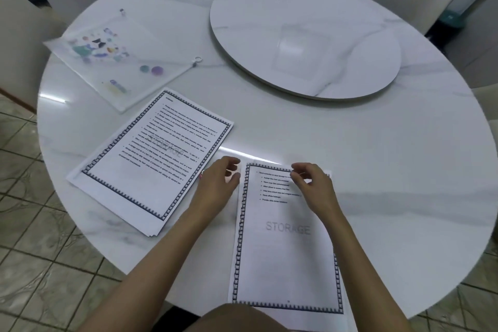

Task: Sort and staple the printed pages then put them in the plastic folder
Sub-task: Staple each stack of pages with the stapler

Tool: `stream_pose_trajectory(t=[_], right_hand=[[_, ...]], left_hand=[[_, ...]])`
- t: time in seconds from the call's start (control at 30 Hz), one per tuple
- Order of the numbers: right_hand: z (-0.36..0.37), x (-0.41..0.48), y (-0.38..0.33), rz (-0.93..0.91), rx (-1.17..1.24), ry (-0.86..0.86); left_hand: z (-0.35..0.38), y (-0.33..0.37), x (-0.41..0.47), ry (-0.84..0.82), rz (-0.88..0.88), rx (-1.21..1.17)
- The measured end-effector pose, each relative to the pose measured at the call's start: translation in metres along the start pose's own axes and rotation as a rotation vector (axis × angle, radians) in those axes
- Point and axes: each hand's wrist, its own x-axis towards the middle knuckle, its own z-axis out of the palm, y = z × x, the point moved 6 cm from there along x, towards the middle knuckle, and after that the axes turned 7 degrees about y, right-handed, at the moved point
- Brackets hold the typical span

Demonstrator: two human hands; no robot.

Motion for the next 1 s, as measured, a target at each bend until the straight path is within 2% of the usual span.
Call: stream_pose_trajectory(t=[0.17,0.33,0.57,0.77,1.0], right_hand=[[0.021,-0.005,-0.016,-0.049,0.002,-0.063],[0.054,-0.015,-0.043,-0.091,0.004,-0.111],[0.129,-0.037,-0.073,-0.138,-0.226,-0.264],[0.155,-0.051,-0.099,-0.253,-0.434,-0.175],[0.161,-0.055,-0.102,-0.116,-0.497,-0.131]], left_hand=[[-0.025,-0.014,-0.008,0.05,-0.032,-0.045],[-0.047,-0.029,-0.01,0.057,0.01,-0.01],[-0.078,-0.058,-0.009,0.057,0.045,0.02],[-0.087,-0.069,-0.004,0.011,0.047,0.028],[-0.087,-0.066,-0.001,-0.024,0.076,0.017]])
